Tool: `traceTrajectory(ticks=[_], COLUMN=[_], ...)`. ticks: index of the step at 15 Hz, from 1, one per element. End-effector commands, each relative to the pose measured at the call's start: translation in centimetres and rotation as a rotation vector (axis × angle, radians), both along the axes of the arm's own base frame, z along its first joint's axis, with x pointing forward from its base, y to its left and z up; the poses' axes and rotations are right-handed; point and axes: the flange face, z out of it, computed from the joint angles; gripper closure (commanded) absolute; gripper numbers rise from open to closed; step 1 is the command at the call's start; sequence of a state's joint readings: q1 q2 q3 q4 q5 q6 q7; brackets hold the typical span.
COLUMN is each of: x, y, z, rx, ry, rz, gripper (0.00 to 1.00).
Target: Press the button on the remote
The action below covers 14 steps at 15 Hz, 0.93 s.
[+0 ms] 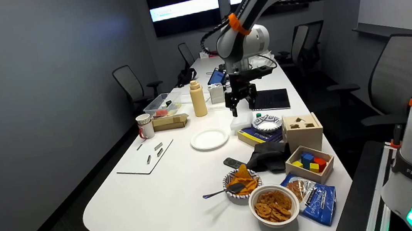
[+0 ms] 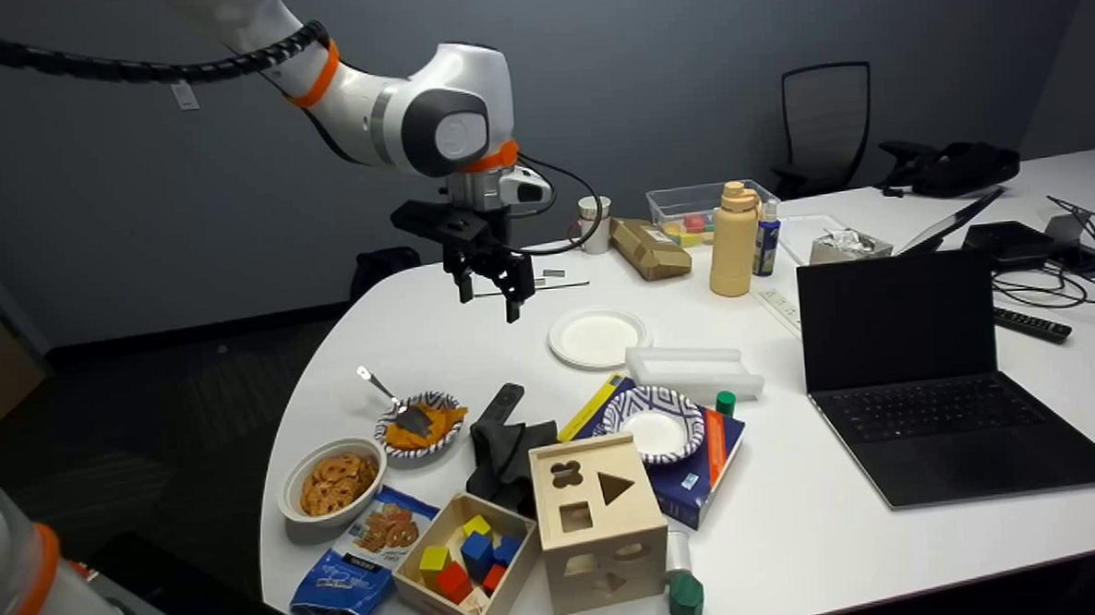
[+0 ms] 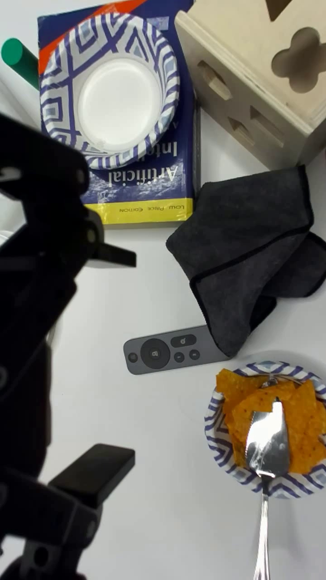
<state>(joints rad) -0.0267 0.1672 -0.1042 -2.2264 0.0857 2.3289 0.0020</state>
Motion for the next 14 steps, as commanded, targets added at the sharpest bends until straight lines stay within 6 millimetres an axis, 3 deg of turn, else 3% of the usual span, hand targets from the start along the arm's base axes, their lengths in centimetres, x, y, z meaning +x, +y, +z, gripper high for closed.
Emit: traceTrajectory(ticks=[1, 14], x=[3.0, 9.6], y=[0.4, 2.9], z=[-3.8, -15.5], rx=[-0.017, 0.017], ry=[0.033, 0.136], rz=[0.001, 0.103], gripper=[0.0, 0.01])
